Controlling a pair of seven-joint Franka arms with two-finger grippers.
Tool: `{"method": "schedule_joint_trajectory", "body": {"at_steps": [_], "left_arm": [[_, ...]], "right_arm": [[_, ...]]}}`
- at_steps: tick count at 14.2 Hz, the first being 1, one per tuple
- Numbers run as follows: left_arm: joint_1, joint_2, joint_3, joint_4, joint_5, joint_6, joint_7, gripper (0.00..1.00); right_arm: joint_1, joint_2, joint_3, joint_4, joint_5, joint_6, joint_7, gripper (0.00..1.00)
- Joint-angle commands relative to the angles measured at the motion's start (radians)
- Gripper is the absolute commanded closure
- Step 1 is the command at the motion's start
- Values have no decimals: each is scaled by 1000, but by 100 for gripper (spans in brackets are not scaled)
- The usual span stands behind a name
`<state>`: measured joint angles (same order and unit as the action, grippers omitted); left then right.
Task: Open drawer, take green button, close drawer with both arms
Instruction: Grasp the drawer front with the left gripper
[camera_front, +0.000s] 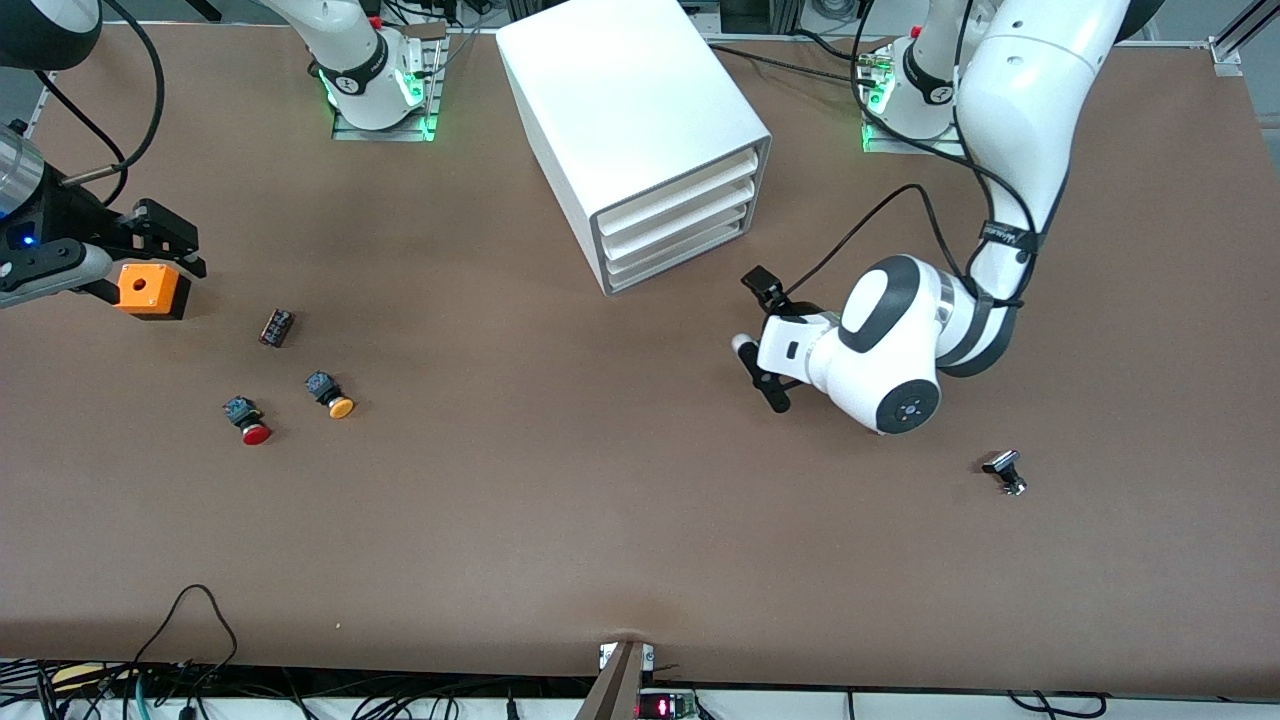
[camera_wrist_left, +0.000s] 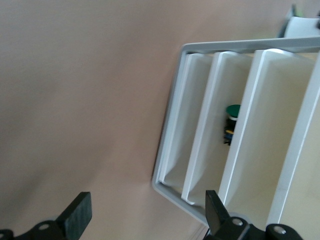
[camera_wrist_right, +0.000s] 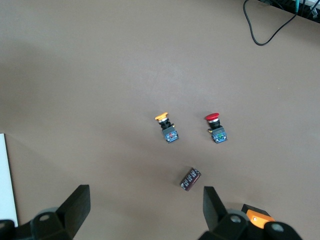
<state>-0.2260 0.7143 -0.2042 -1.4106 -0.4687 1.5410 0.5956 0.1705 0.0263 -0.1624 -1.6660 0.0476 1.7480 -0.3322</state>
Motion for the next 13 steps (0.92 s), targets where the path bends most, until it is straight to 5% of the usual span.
{"method": "schedule_joint_trajectory", "body": {"at_steps": [1, 13], "left_arm": [[-24, 49, 6, 28, -66, -19, 68, 0], [-78, 186, 3, -51, -246, 45, 151, 0]], "right_arm": [[-2, 6, 0, 20, 1, -13, 9, 0], [-3, 6, 0, 20, 1, -18, 10, 0]]}}
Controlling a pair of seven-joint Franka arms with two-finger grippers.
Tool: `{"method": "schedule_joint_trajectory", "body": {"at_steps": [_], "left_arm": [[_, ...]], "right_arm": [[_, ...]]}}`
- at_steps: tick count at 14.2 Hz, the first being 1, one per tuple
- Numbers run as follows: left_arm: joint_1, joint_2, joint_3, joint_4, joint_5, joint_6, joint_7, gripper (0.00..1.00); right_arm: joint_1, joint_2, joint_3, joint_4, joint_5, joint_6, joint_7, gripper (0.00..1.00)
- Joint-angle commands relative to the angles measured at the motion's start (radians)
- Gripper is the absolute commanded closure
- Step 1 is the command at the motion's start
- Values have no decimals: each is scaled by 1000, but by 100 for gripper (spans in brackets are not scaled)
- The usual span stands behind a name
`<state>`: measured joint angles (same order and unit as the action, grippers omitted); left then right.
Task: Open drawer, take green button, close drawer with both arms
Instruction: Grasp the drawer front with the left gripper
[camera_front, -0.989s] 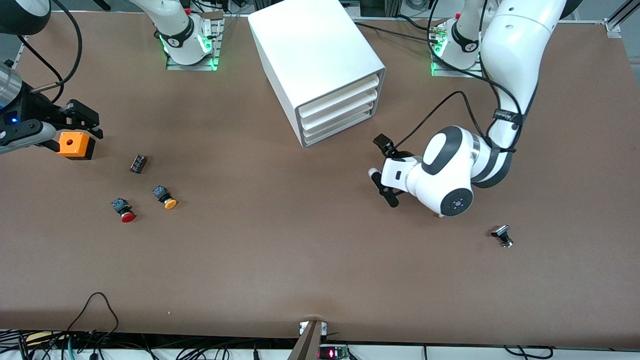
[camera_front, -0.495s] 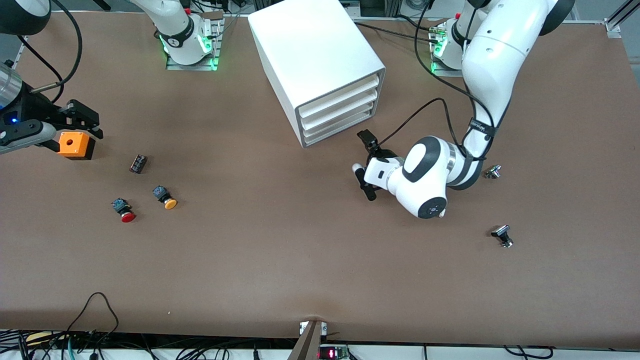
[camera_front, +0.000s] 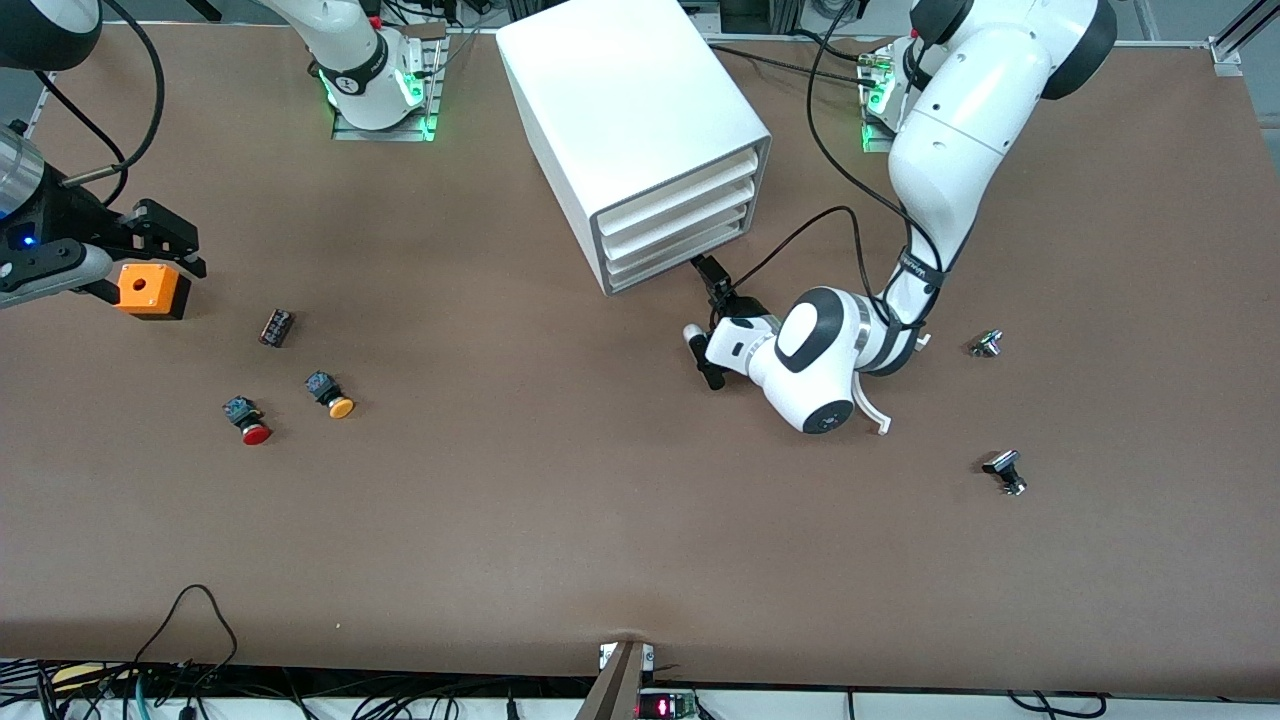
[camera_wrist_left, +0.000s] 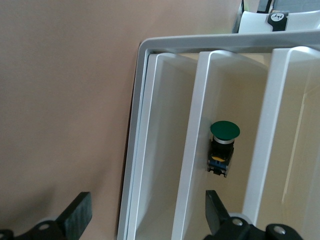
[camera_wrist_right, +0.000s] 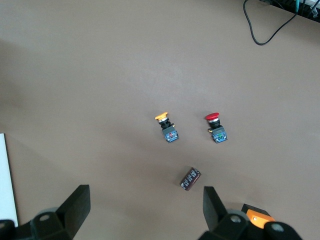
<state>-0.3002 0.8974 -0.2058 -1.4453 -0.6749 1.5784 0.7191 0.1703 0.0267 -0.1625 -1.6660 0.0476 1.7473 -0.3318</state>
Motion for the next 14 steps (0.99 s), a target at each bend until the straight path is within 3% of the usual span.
{"method": "schedule_joint_trajectory", "body": {"at_steps": [1, 10, 14], "left_arm": [[-7, 2, 3, -26, -41, 8, 28, 0], [-3, -9, -20, -56, -92, -3, 56, 0], [10, -14, -64, -90, -100, 3, 57, 0]], "right_arm": [[-3, 6, 0, 20, 1, -17, 10, 0], [-3, 6, 0, 20, 1, -15, 10, 0], [-3, 6, 0, 20, 1, -15, 10, 0]]}}
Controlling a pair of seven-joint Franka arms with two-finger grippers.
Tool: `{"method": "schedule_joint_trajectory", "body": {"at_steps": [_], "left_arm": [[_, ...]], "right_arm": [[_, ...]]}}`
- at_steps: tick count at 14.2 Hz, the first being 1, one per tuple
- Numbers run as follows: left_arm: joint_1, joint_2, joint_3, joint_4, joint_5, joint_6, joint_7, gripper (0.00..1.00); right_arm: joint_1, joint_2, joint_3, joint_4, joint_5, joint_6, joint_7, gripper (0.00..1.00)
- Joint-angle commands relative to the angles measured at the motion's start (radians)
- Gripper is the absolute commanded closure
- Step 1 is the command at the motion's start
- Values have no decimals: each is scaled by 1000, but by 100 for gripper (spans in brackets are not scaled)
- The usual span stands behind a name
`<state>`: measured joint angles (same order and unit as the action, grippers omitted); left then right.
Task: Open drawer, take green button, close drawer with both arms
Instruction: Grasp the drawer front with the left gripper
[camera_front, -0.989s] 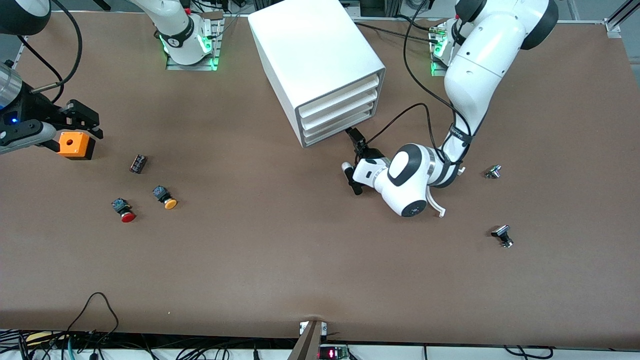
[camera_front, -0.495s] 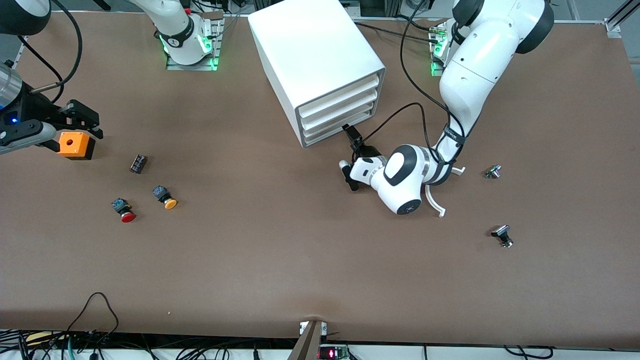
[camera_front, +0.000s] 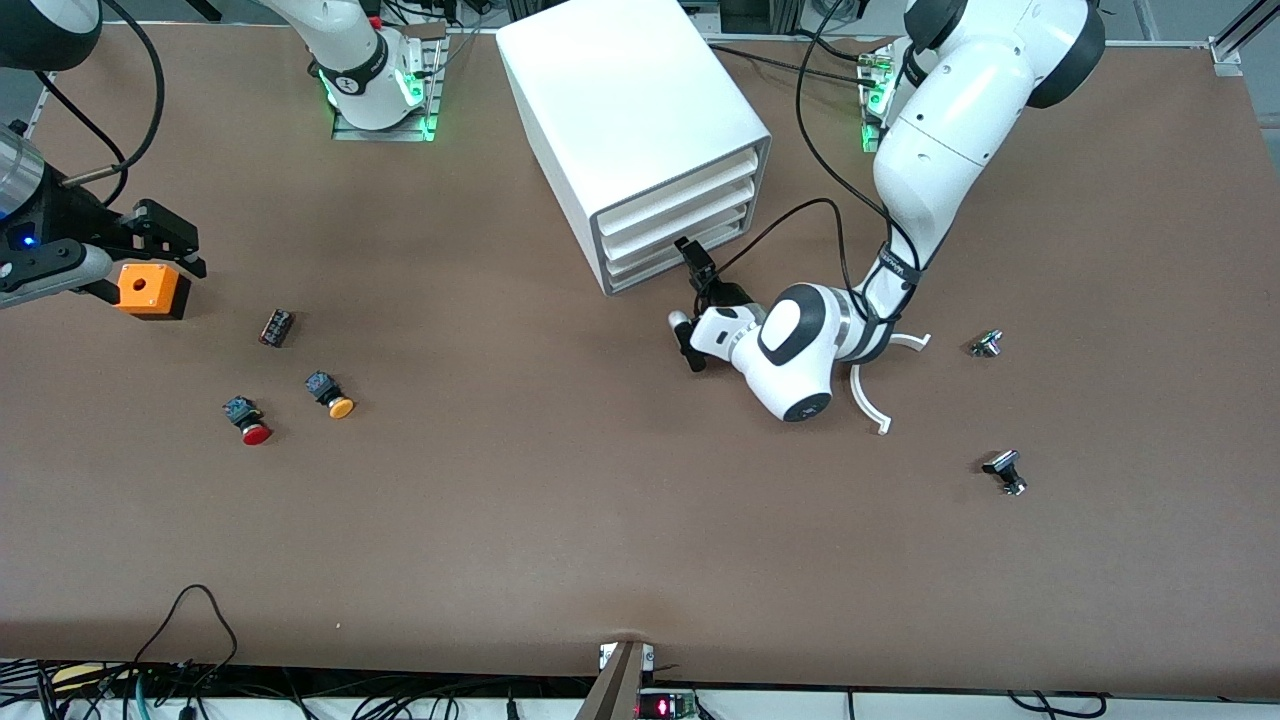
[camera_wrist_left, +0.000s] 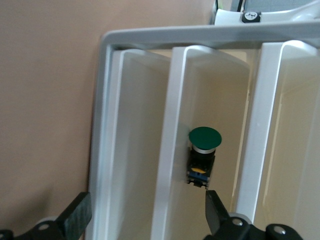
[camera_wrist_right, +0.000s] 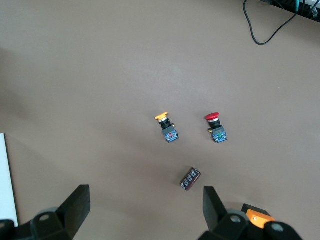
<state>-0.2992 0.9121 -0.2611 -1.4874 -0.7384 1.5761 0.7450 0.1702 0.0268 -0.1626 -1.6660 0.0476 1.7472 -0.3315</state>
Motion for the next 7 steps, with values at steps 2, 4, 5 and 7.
{"method": "schedule_joint_trajectory", "body": {"at_steps": [2, 4, 5, 7], "left_arm": [[9, -27, -24, -51, -36, 5, 31, 0], [2, -27, -27, -53, -38, 7, 31, 0], [-4, -29, -29, -53, -41, 8, 30, 0], [-6, -29, -29, -53, -44, 10, 28, 18]], "right_arm": [[-3, 5, 0, 20, 1, -17, 9, 0], [-3, 5, 0, 20, 1, -17, 9, 0], [-3, 5, -2, 20, 1, -17, 9, 0], [-3, 5, 0, 20, 1, -15, 9, 0]]}}
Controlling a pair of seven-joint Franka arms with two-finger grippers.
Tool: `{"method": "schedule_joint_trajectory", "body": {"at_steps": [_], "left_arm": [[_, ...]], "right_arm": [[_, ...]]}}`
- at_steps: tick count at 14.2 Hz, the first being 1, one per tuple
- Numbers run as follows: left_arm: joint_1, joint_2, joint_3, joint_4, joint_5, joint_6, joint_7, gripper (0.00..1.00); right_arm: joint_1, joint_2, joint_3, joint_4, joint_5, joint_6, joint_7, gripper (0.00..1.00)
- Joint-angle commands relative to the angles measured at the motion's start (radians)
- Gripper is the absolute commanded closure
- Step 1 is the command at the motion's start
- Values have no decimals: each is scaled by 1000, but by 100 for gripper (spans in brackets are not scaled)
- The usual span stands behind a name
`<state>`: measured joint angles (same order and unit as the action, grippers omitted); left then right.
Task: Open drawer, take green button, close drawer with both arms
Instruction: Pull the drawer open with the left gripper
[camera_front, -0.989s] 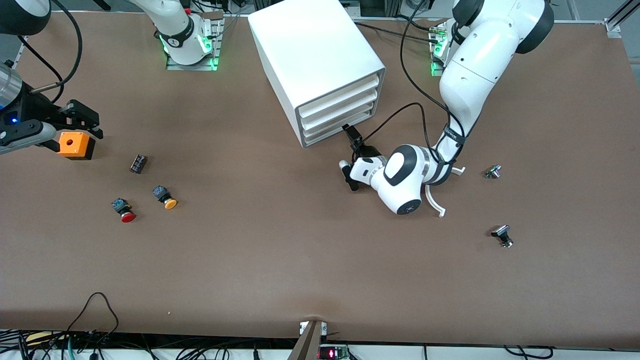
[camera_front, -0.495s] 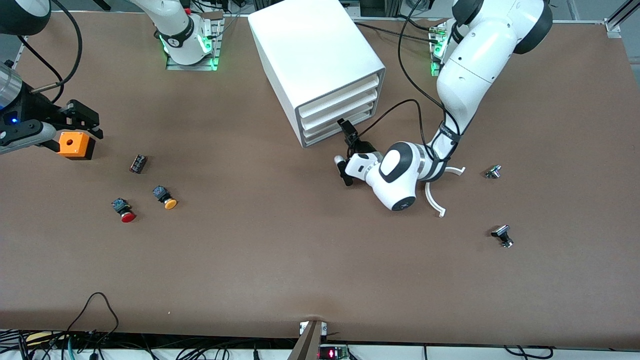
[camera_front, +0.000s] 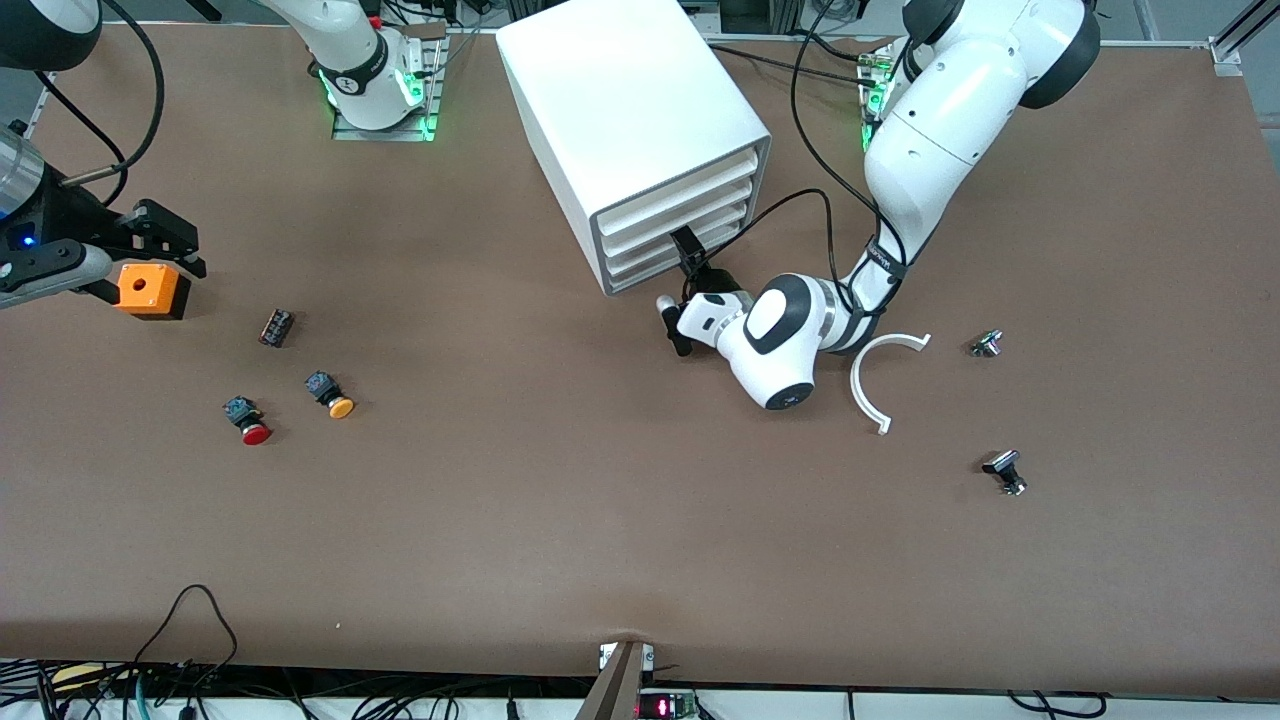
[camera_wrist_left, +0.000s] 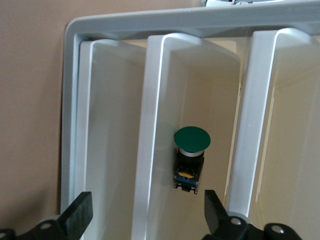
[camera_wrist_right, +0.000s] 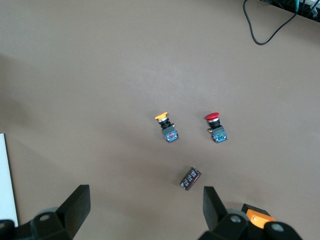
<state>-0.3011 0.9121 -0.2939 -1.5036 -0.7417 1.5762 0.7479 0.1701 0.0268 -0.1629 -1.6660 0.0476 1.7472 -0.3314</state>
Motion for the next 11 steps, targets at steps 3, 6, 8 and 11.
{"method": "schedule_joint_trajectory", "body": {"at_steps": [3, 6, 8, 11], "left_arm": [[-6, -27, 6, -33, -39, 10, 12, 49], [-12, -27, 7, -21, -27, 10, 7, 79], [-13, -25, 13, -13, -22, 10, 7, 84], [-15, -16, 21, 6, -19, 10, 4, 88]], "right_arm": [[-3, 5, -1, 20, 1, -17, 9, 0], [-3, 5, -1, 20, 1, -17, 9, 0], [-3, 5, -1, 20, 1, -15, 9, 0], [-3, 4, -1, 20, 1, -17, 9, 0]]}}
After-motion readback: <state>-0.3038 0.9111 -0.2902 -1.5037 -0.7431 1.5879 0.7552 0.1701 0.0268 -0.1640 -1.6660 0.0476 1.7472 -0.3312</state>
